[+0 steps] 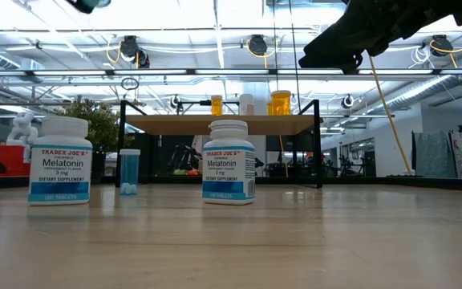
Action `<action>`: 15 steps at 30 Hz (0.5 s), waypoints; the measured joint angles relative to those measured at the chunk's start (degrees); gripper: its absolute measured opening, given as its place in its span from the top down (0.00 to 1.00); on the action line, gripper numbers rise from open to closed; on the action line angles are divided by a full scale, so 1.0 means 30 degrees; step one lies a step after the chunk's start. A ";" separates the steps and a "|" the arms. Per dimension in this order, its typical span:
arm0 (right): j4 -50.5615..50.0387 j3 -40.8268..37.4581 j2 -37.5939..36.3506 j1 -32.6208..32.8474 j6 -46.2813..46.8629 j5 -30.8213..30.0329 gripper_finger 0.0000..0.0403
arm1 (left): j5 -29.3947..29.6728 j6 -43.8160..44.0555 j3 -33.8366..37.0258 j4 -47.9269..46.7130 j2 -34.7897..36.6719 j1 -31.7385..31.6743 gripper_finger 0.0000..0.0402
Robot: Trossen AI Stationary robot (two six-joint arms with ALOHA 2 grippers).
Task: Pick and place medicine bottles onto shelf by color
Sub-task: Put the bottom small blue pill bottle on the shelf
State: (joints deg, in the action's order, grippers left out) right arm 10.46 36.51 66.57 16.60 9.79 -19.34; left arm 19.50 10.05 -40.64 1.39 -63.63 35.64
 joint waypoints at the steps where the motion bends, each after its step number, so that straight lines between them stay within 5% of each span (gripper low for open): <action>1: 0.0000 0.0000 0.0000 0.0000 0.0001 -0.0002 0.58 | -0.0275 -0.0263 0.0000 0.0046 0.0256 -0.0247 0.65; 15: -0.0001 0.0000 0.0000 0.0000 -0.0067 -0.0004 0.58 | -0.0560 -0.1723 -0.2043 -0.4045 0.2149 -0.3361 0.65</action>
State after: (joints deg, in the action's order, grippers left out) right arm 10.46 36.51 66.57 16.60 9.58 -19.35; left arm 17.82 4.88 -46.77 -10.74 -57.18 25.56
